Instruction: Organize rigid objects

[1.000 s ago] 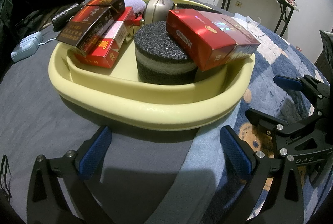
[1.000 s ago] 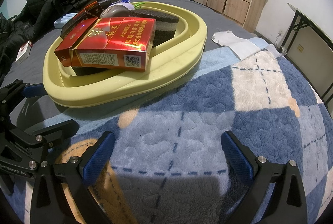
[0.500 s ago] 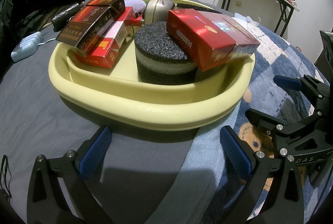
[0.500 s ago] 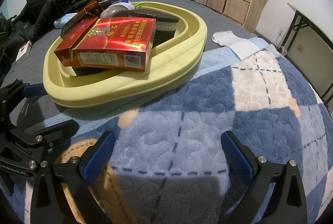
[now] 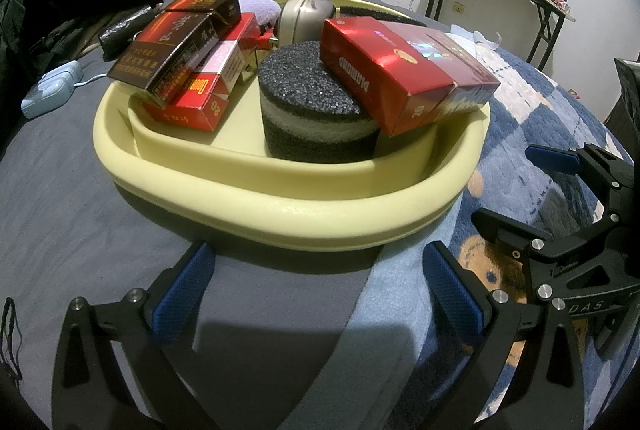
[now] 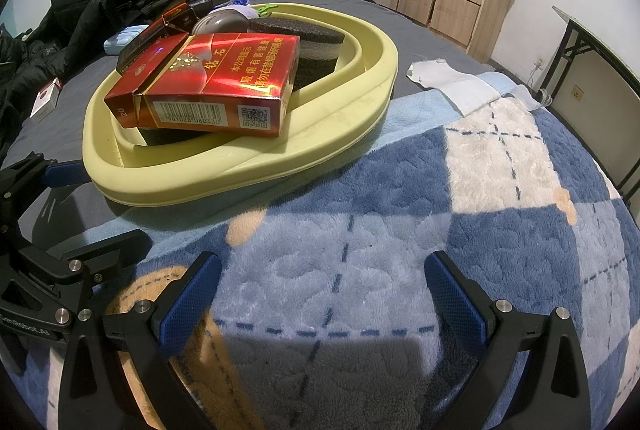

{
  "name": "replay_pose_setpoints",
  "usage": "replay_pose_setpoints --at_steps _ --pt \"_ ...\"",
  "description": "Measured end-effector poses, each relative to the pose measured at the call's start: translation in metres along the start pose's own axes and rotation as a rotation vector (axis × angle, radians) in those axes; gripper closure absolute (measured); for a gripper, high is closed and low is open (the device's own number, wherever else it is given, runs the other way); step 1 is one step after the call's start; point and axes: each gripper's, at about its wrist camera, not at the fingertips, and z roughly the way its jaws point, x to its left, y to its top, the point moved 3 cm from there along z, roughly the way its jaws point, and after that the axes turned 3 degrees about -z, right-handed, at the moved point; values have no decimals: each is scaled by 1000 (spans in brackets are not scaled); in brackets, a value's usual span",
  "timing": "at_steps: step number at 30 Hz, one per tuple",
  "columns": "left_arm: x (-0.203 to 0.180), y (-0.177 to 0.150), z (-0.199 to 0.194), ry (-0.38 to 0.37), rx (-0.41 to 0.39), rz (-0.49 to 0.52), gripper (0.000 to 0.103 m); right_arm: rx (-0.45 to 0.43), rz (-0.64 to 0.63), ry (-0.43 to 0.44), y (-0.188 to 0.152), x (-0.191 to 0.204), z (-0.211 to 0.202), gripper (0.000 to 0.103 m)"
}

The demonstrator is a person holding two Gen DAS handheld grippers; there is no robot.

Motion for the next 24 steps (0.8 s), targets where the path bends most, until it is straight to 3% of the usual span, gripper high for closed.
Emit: replay_pose_setpoints --at_steps 24 --pt "0 0 0 0 0 0 0 0 0 0 1 -2 1 0"
